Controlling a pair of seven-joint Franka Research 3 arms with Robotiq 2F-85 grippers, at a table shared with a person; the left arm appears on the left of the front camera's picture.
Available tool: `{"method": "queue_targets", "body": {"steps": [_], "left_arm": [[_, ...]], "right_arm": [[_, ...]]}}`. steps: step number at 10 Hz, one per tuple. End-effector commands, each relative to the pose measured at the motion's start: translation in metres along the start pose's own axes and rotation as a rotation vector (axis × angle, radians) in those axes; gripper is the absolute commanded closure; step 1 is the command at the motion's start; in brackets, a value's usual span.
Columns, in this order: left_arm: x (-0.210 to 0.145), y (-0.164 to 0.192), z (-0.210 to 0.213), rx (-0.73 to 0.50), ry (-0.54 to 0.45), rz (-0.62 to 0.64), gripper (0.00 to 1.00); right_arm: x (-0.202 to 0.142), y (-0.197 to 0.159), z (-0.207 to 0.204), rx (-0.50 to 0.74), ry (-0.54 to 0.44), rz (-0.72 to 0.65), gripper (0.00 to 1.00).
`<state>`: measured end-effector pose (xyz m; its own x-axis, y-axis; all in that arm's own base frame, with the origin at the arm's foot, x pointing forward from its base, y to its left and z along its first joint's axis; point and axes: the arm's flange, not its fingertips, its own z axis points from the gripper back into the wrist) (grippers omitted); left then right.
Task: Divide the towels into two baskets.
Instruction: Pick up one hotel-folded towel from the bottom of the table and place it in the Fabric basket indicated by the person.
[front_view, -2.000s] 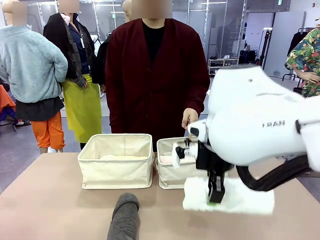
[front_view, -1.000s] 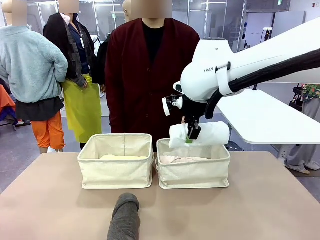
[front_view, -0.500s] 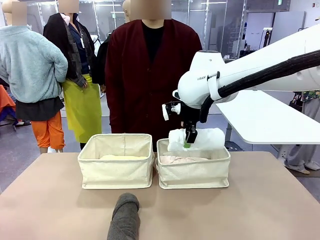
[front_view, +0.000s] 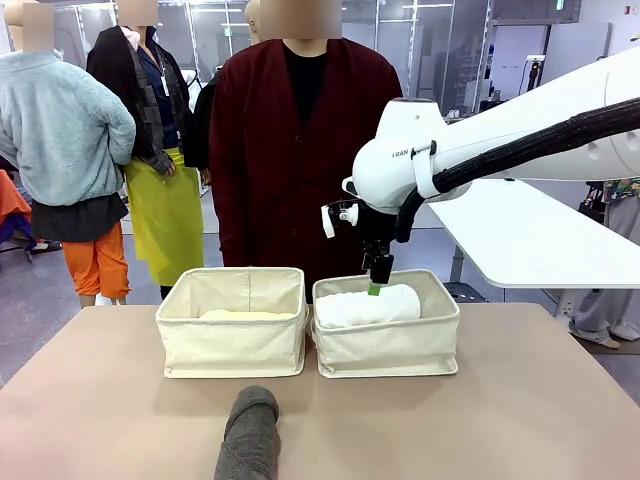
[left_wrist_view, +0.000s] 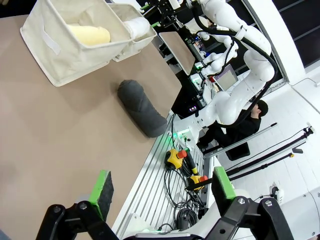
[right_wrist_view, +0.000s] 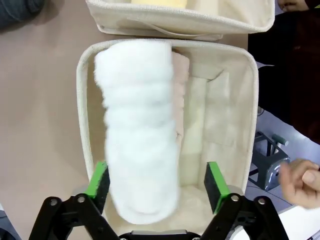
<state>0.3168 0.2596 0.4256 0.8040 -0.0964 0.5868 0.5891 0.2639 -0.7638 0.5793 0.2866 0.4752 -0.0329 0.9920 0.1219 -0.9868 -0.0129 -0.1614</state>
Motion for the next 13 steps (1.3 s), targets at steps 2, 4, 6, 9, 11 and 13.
{"method": "queue_targets", "body": {"steps": [2, 4, 6, 9, 11, 13], "left_arm": [[-0.005, -0.006, -0.001, -0.006, 0.003, -0.007, 0.00], [-0.005, -0.006, -0.001, -0.006, 0.003, -0.007, 0.00], [-0.005, -0.006, -0.001, -0.006, 0.003, -0.007, 0.00], [-0.005, -0.006, -0.001, -0.006, 0.003, -0.007, 0.00], [-0.005, -0.006, -0.001, -0.006, 0.003, -0.007, 0.00], [-0.005, -0.006, -0.001, -0.006, 0.003, -0.007, 0.00]], "right_arm": [[0.000, 0.008, 0.003, -0.004, 0.027, -0.037, 0.00], [0.001, 0.001, 0.000, 0.001, 0.005, -0.006, 0.00], [0.001, 0.001, 0.000, 0.001, 0.005, -0.006, 0.00], [0.001, 0.001, 0.000, 0.001, 0.005, -0.006, 0.00], [0.001, 0.001, 0.000, 0.001, 0.005, -0.006, 0.00], [0.001, 0.001, 0.000, 0.001, 0.005, -0.006, 0.00]]}}
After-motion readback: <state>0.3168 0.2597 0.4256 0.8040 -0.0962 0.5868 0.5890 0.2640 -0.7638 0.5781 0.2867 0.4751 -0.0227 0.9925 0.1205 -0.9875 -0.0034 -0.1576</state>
